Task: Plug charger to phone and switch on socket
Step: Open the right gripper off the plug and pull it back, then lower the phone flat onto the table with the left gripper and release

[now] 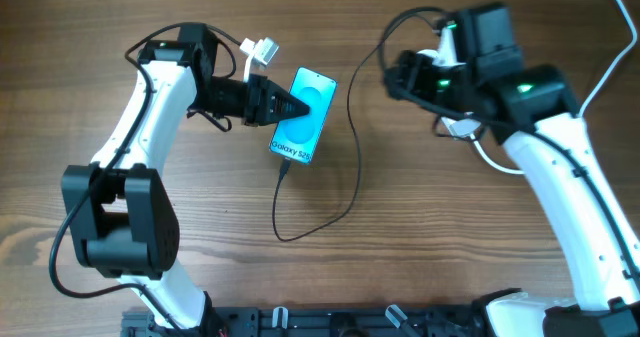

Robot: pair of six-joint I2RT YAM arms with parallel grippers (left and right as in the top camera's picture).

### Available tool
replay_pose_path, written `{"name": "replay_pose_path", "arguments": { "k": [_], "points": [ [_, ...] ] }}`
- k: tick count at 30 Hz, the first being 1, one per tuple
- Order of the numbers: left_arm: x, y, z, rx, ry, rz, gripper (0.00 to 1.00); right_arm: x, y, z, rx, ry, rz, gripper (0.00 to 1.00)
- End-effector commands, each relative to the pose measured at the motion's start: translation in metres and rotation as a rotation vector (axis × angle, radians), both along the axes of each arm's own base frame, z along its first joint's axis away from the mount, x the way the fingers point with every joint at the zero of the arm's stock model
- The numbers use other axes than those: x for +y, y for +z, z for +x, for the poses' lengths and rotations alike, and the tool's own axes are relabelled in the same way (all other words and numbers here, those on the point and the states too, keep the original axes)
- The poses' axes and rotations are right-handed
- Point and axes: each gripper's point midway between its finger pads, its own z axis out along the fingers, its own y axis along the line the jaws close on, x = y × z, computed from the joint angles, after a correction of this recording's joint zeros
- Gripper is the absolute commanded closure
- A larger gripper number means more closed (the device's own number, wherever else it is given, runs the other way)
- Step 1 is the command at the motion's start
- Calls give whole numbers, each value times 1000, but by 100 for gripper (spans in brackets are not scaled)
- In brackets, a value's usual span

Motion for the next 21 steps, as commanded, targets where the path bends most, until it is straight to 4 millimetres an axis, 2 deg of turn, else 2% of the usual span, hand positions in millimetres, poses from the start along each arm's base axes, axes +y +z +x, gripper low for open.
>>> {"name": "replay_pose_path", "arguments": {
  "k": [1, 4, 9, 15, 21],
  "points": [
    [-16, 26, -29, -281, -133, -108, 96, -25, -3, 0, -3, 36, -71, 18],
    [-28, 21, -43, -323, -205, -93, 96, -35, -13, -1, 33, 25, -89, 16],
    [-46, 19, -55, -389, -284, -104, 96, -36, -35, -3, 91, 38, -105, 16],
    [-45, 17, -55, -407, -290, -95, 96, -35, -54, -1, 150, 41, -115, 16],
    [-45, 14, -53, -424, -296, -83, 96, -34, -64, 1, 180, 44, -116, 15]
  ]
}}
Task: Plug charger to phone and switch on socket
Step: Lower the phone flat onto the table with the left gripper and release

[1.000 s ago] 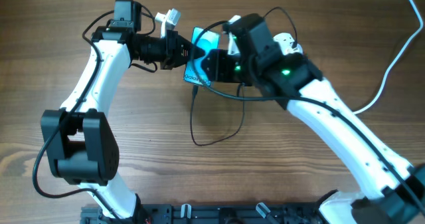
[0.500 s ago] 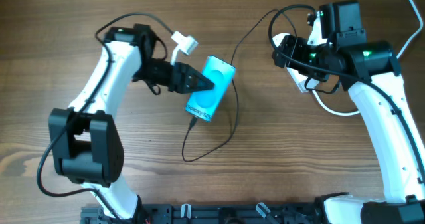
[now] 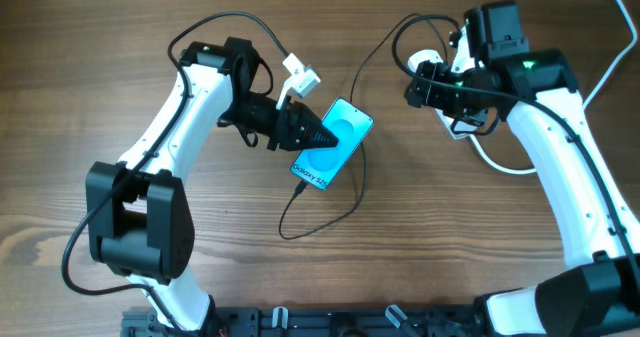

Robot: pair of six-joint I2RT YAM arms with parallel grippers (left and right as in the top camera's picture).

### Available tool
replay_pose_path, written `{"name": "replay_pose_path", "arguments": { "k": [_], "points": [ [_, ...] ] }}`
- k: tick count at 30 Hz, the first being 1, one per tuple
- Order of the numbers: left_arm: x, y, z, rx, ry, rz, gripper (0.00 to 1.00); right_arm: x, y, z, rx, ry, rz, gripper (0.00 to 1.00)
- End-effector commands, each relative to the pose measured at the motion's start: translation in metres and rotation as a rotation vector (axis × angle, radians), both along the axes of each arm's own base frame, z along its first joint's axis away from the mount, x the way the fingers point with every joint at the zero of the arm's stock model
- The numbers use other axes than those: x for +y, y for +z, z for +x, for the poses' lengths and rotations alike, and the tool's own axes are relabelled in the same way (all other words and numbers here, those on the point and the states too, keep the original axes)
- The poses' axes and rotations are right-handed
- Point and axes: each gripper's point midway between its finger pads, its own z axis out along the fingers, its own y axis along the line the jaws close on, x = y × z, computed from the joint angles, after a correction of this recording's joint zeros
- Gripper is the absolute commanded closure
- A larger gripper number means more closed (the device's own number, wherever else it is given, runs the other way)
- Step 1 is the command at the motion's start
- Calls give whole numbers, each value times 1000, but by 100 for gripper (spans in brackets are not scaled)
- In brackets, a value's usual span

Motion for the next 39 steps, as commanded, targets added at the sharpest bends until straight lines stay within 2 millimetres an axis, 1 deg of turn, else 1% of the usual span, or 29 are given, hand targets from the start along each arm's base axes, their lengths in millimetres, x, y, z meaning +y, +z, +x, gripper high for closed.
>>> {"name": "replay_pose_path", "arguments": {
  "k": [1, 4, 8, 10, 13, 15, 18, 20, 22, 24, 28, 33, 34, 36, 39],
  "points": [
    [0, 15, -1, -73, -2, -40, 96, 0, -12, 0, 28, 18, -14, 16],
    [0, 14, 9, -30, 37, -24, 96, 0, -13, -1, 36, 19, -12, 15],
    [6, 12, 40, 85, 159, 17, 96, 1, -13, -1, 37, 20, -8, 15],
    [12, 5, 55, 145, 234, 81, 96, 1, -13, -1, 38, 20, -8, 15],
    [27, -28, 82, 239, 424, 313, 96, 1, -13, -1, 38, 18, -7, 15],
    [39, -50, 94, 318, 570, 455, 96, 1, -13, -1, 39, 17, -7, 15],
    [57, -70, 107, 402, 748, 586, 96, 2, -13, -1, 39, 20, 1, 15],
    [72, -87, 115, 458, 889, 664, 96, 2, -13, -2, 40, 22, 2, 15],
    [75, -97, 116, 488, 928, 666, 96, 2, -13, -2, 41, 24, 2, 15],
    [75, -107, 115, 507, 939, 666, 96, 2, -13, -2, 42, 23, 2, 15],
    [73, -133, 111, 559, 946, 670, 96, 2, -13, -2, 43, 23, 2, 15],
    [57, -161, 101, 569, 888, 691, 96, 2, -13, -2, 43, 22, 2, 14],
    [50, -169, 99, 550, 858, 699, 96, 2, -13, -2, 43, 22, 2, 14],
    [41, -175, 97, 527, 830, 704, 96, 2, -13, -2, 43, 22, 2, 14],
    [32, -179, 98, 498, 806, 701, 96, 2, -13, -2, 44, 22, 2, 14]
  ]
}}
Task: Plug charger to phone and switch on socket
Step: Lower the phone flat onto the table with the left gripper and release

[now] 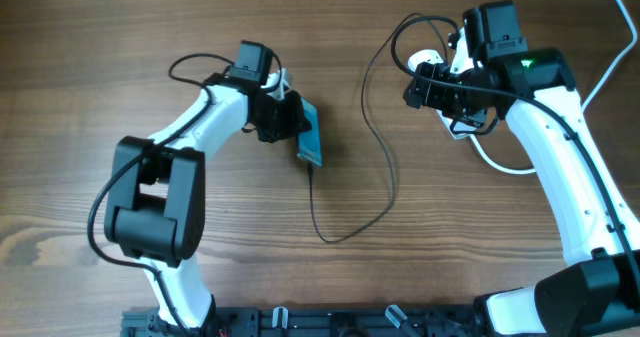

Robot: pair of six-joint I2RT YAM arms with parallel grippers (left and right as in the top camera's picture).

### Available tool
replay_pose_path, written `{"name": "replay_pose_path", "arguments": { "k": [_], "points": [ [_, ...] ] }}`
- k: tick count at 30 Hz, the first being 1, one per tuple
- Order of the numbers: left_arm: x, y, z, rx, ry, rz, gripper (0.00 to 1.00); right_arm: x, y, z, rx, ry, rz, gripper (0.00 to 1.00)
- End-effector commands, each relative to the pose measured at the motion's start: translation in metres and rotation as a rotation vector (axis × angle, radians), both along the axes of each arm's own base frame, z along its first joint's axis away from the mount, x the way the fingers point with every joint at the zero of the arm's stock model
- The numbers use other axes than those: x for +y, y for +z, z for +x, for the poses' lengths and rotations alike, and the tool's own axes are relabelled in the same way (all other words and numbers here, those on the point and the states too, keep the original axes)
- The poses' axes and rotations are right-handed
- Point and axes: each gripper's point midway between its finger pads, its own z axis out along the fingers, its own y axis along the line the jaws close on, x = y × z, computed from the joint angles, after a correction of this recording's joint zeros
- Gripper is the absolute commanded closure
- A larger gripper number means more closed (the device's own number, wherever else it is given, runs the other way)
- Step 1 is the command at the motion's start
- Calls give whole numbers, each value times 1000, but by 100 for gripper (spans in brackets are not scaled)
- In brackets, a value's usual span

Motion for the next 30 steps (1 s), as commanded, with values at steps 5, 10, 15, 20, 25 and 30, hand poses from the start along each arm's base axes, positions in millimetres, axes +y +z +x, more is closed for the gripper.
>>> {"name": "replay_pose_path", "arguments": {
  "k": [5, 10, 15, 20, 25, 30],
  "points": [
    [-7, -7, 5, -53, -36, 28, 96, 2, -10, -1, 31, 21, 1, 14],
    [0, -11, 14, -91, -17, 80, 96, 2, -10, -1, 31, 20, 0, 14],
    [2, -12, 20, -114, -11, 91, 96, 2, -10, -1, 30, 21, 0, 14],
    [2, -28, 19, -89, -11, 101, 96, 2, -10, -1, 30, 20, 1, 14],
    [14, -42, 20, -80, 8, 175, 87, 2, -10, -1, 30, 20, 1, 14],
    [37, -50, 20, -78, 40, 308, 85, 2, -10, -1, 30, 21, 0, 14]
  ]
}}
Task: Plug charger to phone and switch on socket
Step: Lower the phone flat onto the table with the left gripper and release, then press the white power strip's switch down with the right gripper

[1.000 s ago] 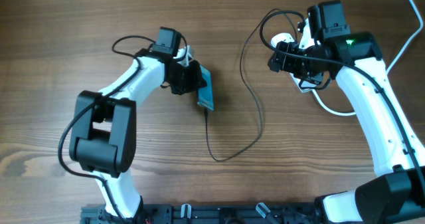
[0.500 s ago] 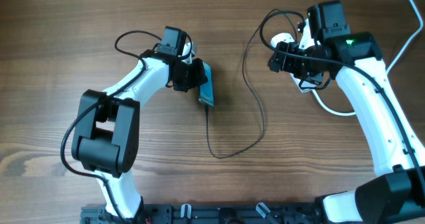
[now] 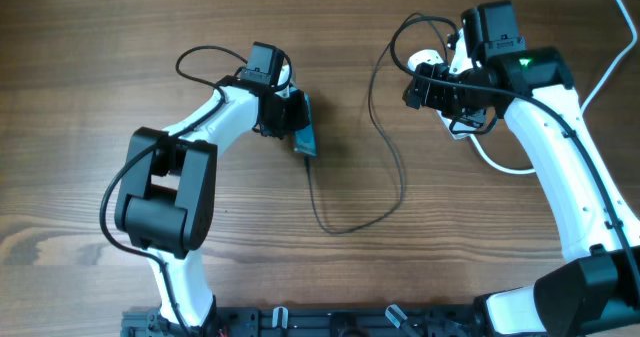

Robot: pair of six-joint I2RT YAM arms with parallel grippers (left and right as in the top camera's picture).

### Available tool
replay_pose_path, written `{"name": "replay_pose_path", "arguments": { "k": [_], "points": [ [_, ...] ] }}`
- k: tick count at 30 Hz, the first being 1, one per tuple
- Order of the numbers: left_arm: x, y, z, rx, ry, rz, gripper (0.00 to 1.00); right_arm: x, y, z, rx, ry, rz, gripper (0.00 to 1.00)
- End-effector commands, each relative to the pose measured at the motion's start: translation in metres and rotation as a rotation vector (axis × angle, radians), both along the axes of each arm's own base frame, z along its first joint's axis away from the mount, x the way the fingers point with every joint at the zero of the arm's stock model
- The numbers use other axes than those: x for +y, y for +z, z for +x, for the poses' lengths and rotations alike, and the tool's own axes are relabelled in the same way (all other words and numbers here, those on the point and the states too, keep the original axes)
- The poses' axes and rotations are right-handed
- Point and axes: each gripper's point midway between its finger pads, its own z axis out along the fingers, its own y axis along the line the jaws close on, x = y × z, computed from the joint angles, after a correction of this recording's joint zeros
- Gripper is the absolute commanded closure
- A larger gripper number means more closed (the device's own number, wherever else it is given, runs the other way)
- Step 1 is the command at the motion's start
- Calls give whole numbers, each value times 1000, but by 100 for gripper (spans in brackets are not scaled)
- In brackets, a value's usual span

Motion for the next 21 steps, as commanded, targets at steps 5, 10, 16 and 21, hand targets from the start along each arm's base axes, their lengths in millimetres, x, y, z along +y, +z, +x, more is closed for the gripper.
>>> {"name": "replay_pose_path", "arguments": {
  "k": [5, 10, 16, 21],
  "points": [
    [38, -28, -6, 28, 56, 216, 67, 2, -7, -1, 18, 21, 2, 14],
    [42, -29, -6, 30, 60, 235, 60, 2, -7, -1, 19, 22, 2, 14],
    [49, -30, -7, 33, 70, 276, 48, 2, -7, -2, 20, 23, 2, 13],
    [56, -32, -11, 45, 72, 312, 42, 1, -7, -1, 18, 21, -3, 13]
  ]
}}
